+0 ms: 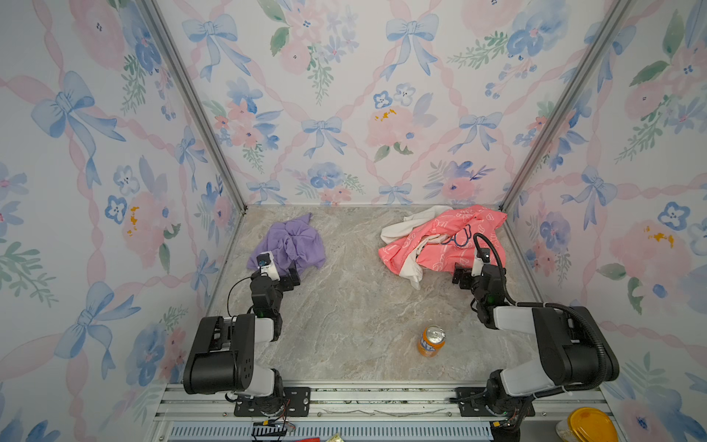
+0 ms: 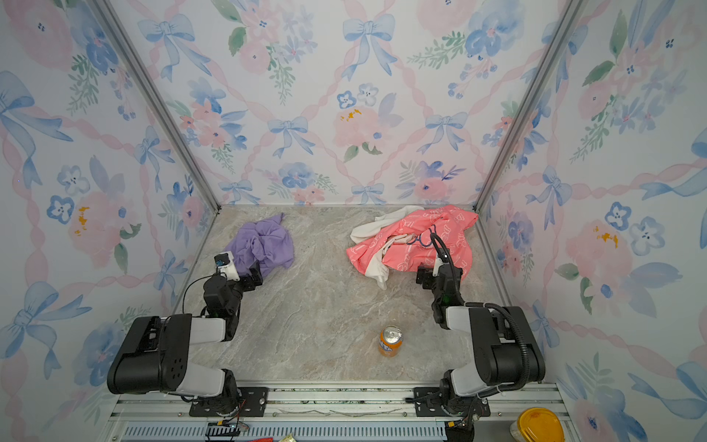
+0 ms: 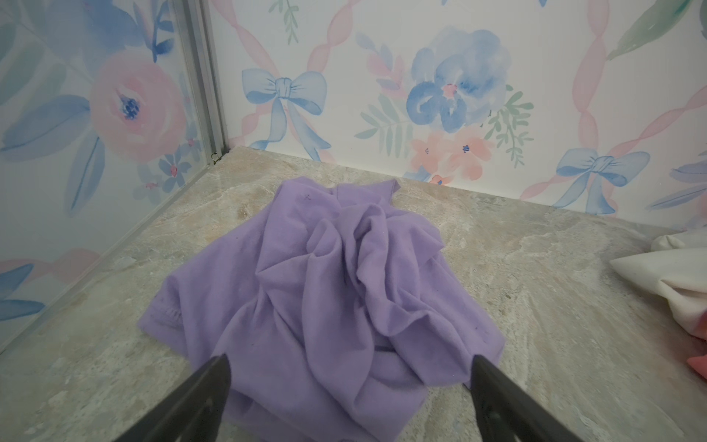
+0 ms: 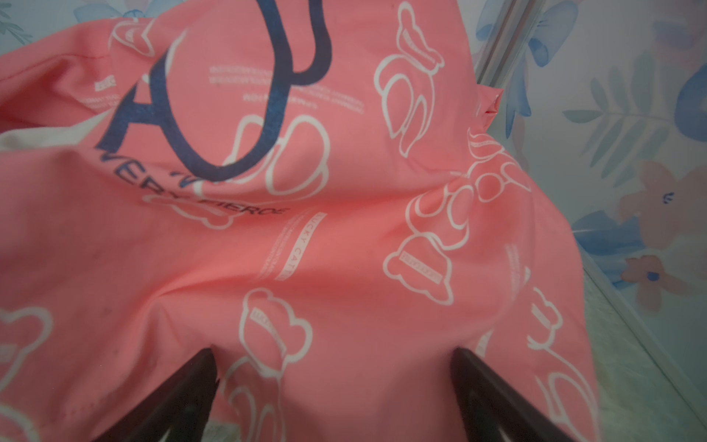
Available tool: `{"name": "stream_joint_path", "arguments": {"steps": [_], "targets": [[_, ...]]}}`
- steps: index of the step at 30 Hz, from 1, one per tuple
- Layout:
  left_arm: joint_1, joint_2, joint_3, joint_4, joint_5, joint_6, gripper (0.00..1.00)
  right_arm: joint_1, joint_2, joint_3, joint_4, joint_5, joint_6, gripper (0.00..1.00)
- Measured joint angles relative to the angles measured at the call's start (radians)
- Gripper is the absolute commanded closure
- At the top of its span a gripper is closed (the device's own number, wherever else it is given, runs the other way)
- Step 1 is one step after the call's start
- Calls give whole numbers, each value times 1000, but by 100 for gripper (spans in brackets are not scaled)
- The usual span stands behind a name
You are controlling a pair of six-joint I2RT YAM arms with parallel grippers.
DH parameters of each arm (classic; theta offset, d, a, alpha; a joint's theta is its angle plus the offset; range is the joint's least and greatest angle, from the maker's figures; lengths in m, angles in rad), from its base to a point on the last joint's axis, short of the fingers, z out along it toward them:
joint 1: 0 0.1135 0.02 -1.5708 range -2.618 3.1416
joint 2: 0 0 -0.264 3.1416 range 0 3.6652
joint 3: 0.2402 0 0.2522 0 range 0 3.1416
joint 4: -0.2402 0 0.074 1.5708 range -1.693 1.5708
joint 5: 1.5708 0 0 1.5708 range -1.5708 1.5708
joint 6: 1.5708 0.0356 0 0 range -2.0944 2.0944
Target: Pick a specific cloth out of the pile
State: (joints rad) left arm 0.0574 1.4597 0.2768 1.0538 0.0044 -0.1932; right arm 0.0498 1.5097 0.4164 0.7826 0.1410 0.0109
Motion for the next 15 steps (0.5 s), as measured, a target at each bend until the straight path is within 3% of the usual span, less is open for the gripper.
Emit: {"name": "stream_joint_path", "arguments": {"steps": [15], "targets": [[-76, 43, 30, 0, -4, 71, 2, 5, 29, -27, 98, -51, -24, 3]]}}
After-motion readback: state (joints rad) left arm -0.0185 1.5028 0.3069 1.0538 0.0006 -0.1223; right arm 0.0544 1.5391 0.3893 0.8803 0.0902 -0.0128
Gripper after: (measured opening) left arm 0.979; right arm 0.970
